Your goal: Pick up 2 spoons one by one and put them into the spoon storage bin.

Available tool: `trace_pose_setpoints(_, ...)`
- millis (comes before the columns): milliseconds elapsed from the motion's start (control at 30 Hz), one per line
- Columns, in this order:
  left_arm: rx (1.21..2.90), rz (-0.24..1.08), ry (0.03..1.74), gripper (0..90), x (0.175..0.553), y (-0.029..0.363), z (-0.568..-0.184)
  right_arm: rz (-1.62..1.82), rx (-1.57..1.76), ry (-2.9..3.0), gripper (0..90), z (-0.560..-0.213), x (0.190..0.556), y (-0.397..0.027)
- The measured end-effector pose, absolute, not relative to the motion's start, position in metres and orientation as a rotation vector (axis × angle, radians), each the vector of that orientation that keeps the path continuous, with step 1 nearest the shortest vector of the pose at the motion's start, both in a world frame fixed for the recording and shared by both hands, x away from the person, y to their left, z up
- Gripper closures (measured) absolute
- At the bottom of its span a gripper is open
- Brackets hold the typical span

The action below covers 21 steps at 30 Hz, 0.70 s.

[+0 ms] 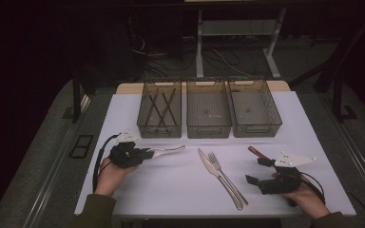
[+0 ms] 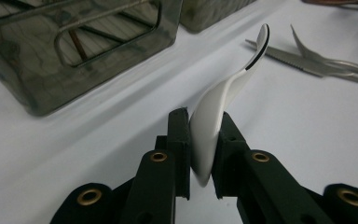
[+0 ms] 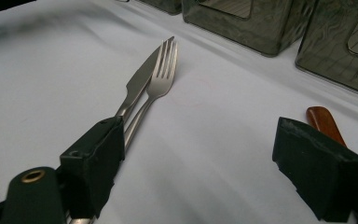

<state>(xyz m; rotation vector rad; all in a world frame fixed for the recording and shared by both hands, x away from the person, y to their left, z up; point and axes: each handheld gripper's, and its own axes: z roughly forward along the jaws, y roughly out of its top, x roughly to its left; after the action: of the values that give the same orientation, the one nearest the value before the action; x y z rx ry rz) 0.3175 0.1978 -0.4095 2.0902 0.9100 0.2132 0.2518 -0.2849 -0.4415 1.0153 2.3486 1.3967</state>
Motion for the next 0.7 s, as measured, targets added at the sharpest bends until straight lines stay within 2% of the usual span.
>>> trace_pose_setpoints(700,1.998,0.228,0.858,78.6,0.318,0.164,-0.397,1.395,1.013,2.351,16.7,-0.442,0.252,-0.284)
